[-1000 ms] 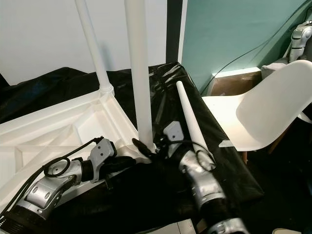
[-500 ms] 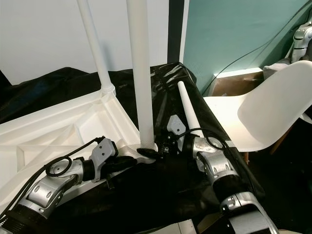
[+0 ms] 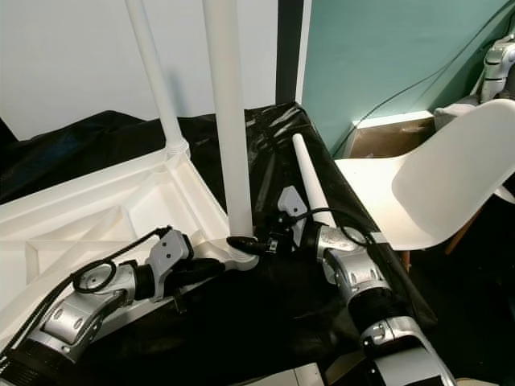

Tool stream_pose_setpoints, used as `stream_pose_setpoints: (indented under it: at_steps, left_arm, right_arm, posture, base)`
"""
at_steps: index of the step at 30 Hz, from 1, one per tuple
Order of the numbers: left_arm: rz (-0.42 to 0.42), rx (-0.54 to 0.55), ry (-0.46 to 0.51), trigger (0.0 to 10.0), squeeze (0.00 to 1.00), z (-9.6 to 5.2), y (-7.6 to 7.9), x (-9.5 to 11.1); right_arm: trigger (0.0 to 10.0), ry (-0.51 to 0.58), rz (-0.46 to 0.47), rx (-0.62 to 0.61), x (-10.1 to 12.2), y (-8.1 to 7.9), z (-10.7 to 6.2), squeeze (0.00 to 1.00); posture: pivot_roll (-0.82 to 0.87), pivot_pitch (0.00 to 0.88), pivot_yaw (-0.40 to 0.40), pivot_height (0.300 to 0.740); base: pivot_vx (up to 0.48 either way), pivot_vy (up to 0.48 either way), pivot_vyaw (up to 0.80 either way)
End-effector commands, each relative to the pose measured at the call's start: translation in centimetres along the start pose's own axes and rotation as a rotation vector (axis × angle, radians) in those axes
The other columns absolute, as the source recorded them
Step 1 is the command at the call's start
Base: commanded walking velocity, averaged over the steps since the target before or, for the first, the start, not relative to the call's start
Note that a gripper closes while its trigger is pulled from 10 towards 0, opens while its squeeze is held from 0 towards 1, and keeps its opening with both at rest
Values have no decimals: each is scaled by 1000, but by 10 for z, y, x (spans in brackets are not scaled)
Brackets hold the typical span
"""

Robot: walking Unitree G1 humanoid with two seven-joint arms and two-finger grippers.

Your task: Building children table

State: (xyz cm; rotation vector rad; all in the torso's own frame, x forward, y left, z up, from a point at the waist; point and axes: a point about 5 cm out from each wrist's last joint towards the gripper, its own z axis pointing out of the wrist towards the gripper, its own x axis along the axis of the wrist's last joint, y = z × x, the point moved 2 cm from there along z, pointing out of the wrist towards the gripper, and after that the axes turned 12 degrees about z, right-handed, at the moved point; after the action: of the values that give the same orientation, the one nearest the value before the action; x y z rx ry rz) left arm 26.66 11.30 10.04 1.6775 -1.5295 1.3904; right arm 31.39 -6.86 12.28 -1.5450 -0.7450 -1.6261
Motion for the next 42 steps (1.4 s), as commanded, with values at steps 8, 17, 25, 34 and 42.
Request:
stream_pose_setpoints:
  at_steps: [8,17,25,34,42]
  left_arm:
    - [-65,-164,-30,10000,0,10,30,-15]
    - [-72,-163,-32,10000,0,9,33,-17]
    - [-73,-149,-32,10000,0,9,30,-18]
    - [-68,-153,-26,10000,0,12,30,-17]
    - [-70,-140,-28,10000,0,9,30,-17]
  right_arm:
    - [0,197,-69,-462,16,16,-2,0]
    - [10000,146,-83,-358,12,1,5,0]
    - [10000,-15,-26,49,2,-7,1,0]
    - [10000,-96,-117,166,21,18,3,0]
    - [0,-209,-40,274,15,17,3,0]
  posture:
    - [63,0,-10,740]
    - [70,0,-16,740]
    - [65,0,-18,740]
    - [59,0,-20,740]
    - [79,0,-26,740]
  base:
    - [0,0,0]
    - [0,0,0]
    - [0,0,0]
    - [0,0,0]
    - [0,0,0]
